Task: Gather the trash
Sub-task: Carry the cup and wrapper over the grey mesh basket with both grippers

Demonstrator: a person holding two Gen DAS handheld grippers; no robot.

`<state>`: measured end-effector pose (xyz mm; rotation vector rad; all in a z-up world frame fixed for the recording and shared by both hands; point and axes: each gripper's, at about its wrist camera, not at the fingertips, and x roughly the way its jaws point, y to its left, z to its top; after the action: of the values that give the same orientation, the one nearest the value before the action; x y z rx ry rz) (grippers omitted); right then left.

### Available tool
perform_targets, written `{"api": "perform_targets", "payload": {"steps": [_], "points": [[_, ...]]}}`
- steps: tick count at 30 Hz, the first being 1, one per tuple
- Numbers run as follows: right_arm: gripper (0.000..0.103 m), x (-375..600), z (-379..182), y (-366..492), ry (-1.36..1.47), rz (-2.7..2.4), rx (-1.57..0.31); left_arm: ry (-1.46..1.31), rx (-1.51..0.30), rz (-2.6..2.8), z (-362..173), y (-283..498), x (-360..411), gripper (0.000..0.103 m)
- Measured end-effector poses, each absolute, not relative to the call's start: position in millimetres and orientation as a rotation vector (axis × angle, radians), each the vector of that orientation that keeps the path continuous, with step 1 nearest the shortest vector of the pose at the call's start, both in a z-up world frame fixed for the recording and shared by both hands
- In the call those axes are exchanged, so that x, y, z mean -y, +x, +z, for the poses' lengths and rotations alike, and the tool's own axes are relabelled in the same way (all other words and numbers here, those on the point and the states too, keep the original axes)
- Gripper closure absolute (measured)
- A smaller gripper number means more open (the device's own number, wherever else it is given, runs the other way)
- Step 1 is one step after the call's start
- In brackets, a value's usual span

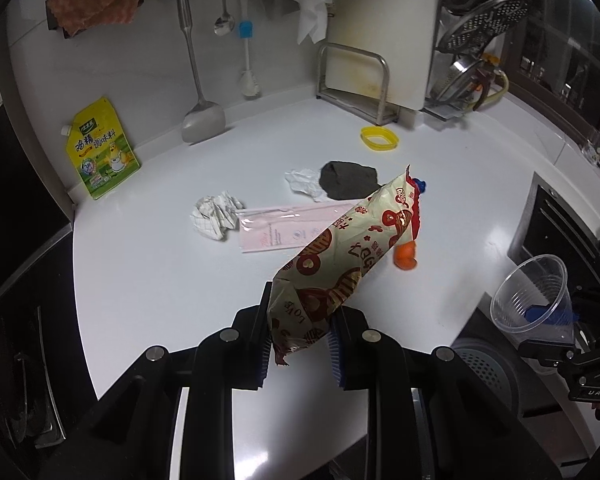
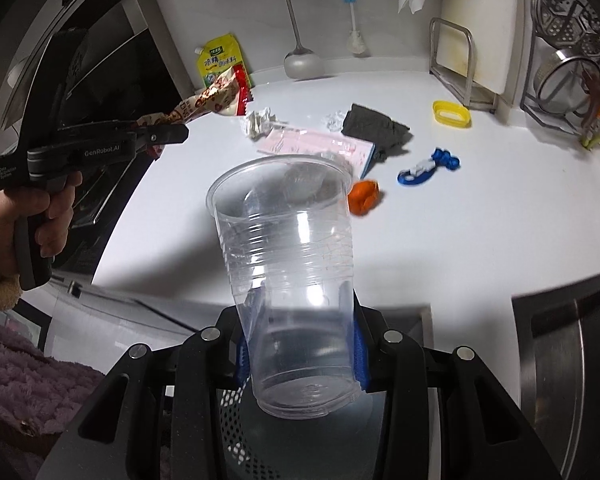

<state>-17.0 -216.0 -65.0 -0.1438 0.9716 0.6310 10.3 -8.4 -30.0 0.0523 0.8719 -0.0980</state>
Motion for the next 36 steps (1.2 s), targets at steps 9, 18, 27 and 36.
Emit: {"api": "perform_targets", "payload": {"steps": [9, 18, 27, 36], "points": [[0.066, 232.9, -65.1, -51.2, -0.132, 0.625, -0.979, 0.076, -0.858, -0.127, -26.4, -18.6, 31.1, 0.080], [0.066, 248.8, -72.8, -74.7, -0.116, 0.623, -1.001, 0.106, -0.887, -0.193, -34.7, -43.4, 59.6, 0.079], [0.065, 260.7, -88.1, -99.7, -0.115, 0.617, -1.037, 0.136, -0.931, -0.258, -54.9, -65.8, 90.3, 0.079], [0.065, 275.9, -98.9, -117.2, -0.111, 0.601, -1.055, 0.151, -0.963, -0.290, -67.4, -79.7, 114.2, 0.079]]}}
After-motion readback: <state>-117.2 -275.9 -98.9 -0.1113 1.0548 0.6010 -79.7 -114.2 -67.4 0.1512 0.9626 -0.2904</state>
